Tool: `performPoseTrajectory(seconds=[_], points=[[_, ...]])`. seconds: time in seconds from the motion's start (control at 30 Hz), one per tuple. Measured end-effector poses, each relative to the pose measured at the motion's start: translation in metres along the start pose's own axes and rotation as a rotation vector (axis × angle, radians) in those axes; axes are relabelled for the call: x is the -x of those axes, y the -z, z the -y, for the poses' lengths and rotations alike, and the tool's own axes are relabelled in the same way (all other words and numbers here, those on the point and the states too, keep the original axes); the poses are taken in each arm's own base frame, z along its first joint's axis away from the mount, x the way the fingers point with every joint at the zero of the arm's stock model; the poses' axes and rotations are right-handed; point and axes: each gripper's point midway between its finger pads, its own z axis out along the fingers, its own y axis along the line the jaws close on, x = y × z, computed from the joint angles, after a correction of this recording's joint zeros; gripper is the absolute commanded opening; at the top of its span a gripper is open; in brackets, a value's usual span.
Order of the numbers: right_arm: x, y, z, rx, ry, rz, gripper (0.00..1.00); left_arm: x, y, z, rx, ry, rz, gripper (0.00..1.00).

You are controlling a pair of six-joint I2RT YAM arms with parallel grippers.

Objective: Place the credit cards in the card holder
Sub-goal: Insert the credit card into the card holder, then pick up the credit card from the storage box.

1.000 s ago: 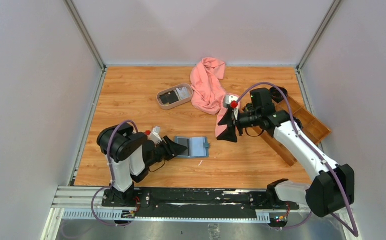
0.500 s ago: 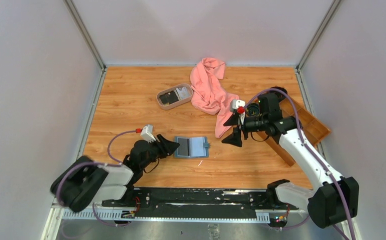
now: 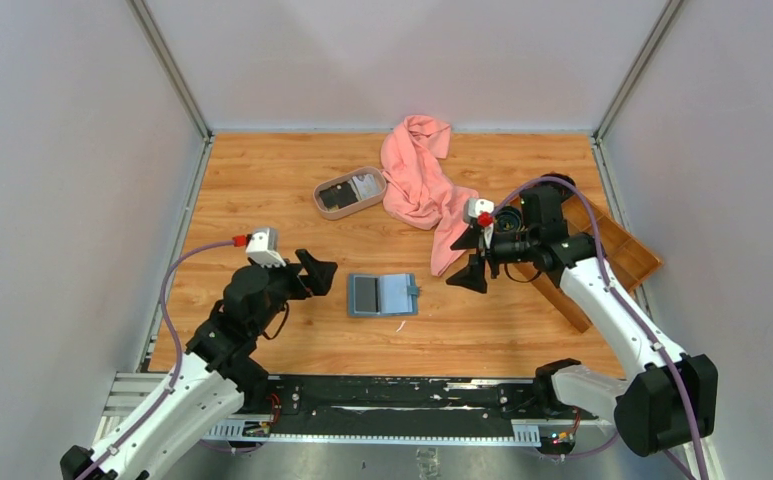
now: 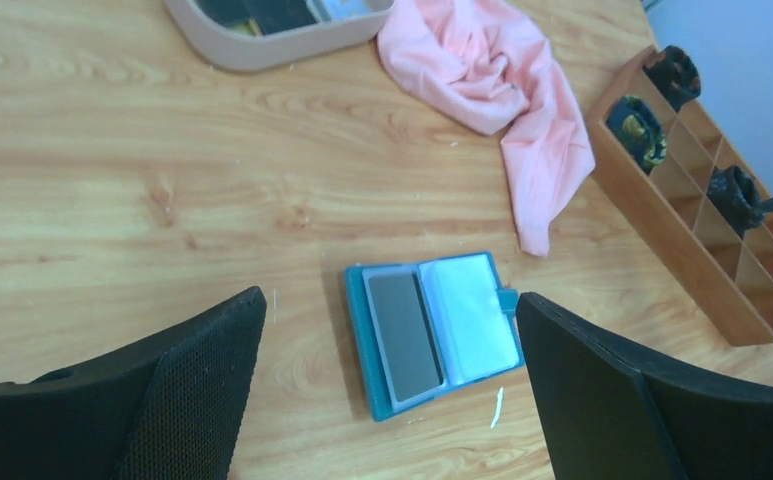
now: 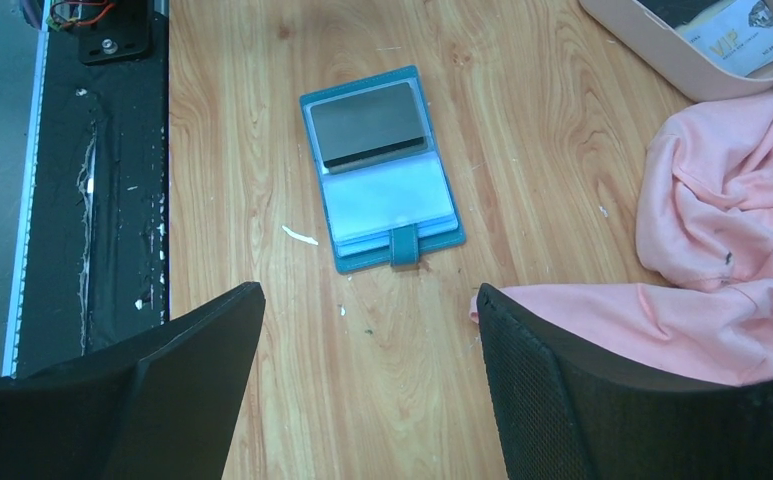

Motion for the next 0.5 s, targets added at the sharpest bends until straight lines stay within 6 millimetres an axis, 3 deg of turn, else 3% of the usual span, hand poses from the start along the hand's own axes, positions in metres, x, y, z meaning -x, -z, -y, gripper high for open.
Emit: performPoseTrajectory(seconds=[0.13, 0.5], points=[[-0.001, 0.002, 0.003, -0.011, -0.003, 0.000, 0.82, 0.024, 0.007, 0.015, -0.021, -0.073, 0.000, 1.00], [-0.011, 0.011, 0.010, -0.057, 0.018, -0.011, 0.82, 0.045, 0.002, 0.047, -0.094, -0.126, -0.051, 1.00]])
